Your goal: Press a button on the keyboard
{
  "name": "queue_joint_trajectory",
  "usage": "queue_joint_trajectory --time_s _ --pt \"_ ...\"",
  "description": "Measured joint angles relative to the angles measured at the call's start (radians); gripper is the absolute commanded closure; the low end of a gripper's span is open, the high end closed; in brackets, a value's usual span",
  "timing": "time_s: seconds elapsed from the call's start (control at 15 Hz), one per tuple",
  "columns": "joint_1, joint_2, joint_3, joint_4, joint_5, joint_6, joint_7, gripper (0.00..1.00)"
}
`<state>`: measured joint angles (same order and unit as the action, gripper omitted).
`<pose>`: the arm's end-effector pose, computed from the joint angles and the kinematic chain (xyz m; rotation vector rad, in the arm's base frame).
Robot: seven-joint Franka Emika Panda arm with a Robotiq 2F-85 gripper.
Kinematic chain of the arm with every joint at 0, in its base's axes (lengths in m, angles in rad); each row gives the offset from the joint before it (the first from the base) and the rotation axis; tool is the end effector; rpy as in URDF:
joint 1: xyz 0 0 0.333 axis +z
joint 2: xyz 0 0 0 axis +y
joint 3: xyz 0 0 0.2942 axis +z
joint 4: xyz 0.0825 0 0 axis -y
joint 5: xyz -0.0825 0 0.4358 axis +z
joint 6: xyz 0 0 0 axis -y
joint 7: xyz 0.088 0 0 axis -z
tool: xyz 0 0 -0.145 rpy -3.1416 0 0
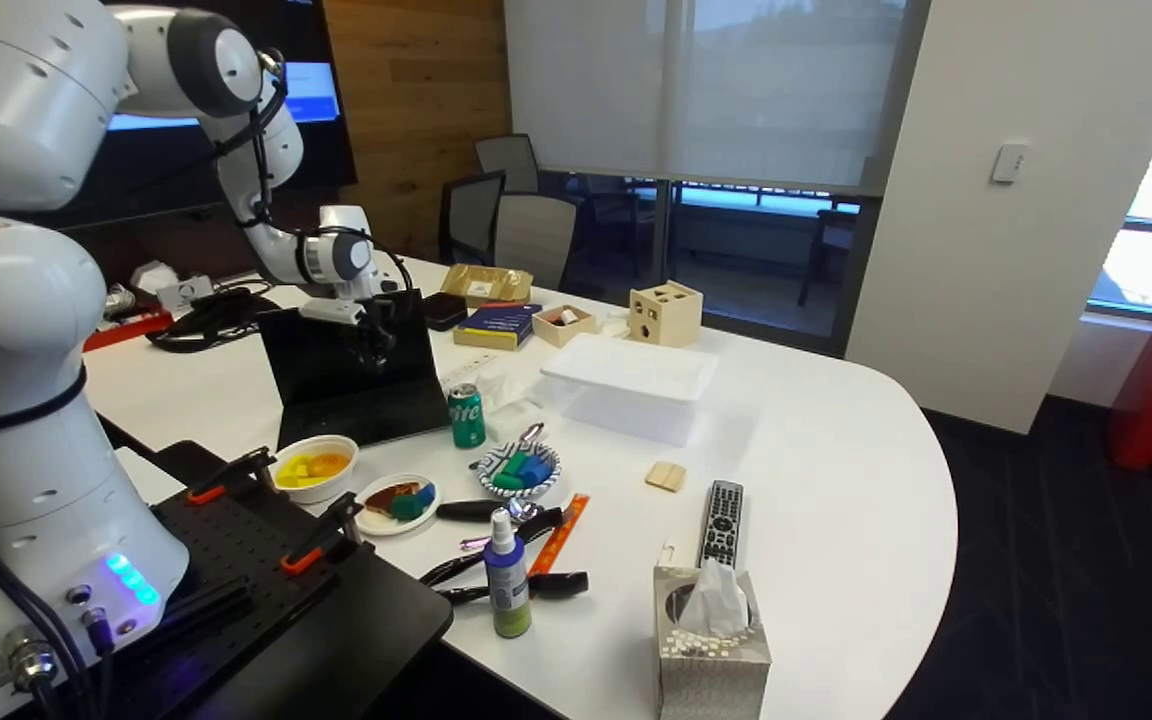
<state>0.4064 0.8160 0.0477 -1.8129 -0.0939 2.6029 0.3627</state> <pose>0.5749 0.2834 -0.0115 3.1109 0.2463 -0.0269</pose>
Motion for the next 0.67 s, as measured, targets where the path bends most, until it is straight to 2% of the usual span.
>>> queue_joint_trajectory --time_s 0.67 --pt "0.000 0.099 0.000 0.044 0.042 0.024 0.000 1.00"
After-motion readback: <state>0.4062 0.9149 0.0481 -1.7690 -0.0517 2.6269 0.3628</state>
